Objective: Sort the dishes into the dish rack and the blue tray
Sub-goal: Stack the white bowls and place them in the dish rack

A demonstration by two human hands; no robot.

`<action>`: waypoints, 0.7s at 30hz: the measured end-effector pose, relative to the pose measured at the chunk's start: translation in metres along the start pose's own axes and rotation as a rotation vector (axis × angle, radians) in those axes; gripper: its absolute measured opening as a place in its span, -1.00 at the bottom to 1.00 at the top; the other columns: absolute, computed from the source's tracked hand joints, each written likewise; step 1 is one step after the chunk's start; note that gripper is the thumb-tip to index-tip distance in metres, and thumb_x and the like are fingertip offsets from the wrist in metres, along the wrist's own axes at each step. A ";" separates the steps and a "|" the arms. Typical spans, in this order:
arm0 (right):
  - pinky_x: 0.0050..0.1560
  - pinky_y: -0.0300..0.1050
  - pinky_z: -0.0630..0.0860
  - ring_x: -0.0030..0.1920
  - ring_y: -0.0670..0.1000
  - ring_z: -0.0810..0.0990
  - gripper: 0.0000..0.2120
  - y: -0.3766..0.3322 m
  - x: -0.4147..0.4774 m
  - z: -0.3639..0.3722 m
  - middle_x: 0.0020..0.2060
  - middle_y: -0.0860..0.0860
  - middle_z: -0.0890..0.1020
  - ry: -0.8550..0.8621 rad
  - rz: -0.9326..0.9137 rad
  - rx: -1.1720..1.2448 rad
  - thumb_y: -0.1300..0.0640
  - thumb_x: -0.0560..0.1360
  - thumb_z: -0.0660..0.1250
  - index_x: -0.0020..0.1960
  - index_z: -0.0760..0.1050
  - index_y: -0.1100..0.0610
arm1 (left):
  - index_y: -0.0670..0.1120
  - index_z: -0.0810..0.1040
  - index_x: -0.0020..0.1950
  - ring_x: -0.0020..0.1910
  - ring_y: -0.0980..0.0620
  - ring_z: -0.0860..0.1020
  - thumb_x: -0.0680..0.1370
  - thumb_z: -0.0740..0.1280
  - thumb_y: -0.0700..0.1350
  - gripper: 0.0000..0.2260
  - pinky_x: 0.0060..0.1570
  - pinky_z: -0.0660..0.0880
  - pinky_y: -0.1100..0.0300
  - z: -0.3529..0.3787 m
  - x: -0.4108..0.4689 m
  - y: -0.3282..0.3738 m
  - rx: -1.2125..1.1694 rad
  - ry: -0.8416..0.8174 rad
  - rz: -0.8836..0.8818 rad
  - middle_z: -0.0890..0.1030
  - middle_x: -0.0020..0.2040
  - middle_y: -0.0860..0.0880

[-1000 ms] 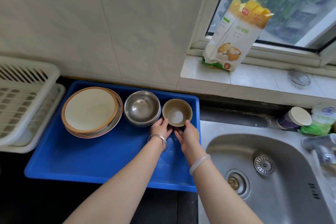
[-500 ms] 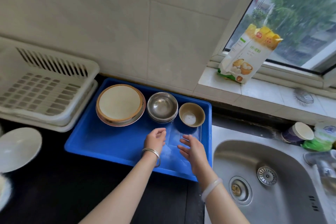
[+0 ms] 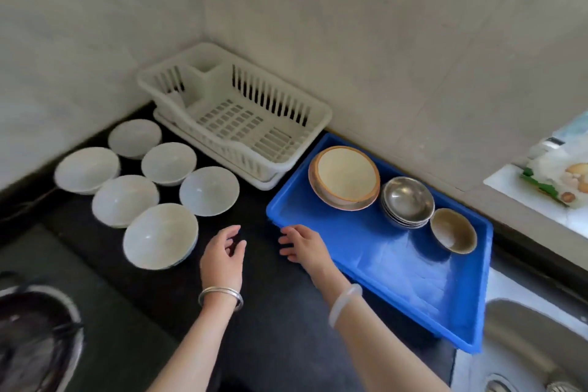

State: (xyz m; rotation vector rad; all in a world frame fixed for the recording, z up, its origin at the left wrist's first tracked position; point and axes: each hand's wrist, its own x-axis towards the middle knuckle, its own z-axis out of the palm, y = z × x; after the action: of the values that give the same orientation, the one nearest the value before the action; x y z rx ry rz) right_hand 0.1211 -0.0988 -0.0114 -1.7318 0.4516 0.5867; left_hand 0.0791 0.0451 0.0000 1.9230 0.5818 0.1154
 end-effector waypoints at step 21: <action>-0.42 -0.19 0.62 -0.15 0.06 0.56 -0.65 -0.062 0.086 0.122 0.11 0.14 0.51 0.113 0.101 0.210 0.41 0.49 0.20 0.27 0.45 0.29 | -0.03 0.41 0.32 0.20 -0.07 0.50 0.49 0.26 -0.28 -0.59 0.26 0.42 -0.10 -0.109 0.058 -0.100 -0.478 0.227 -0.448 0.52 0.27 -0.14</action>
State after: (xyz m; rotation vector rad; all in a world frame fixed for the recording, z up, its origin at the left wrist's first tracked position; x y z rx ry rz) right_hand 0.2084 0.0351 -0.0375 -1.5520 0.6604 0.4963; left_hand 0.0588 0.1936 -0.0533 1.2930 1.0236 0.1684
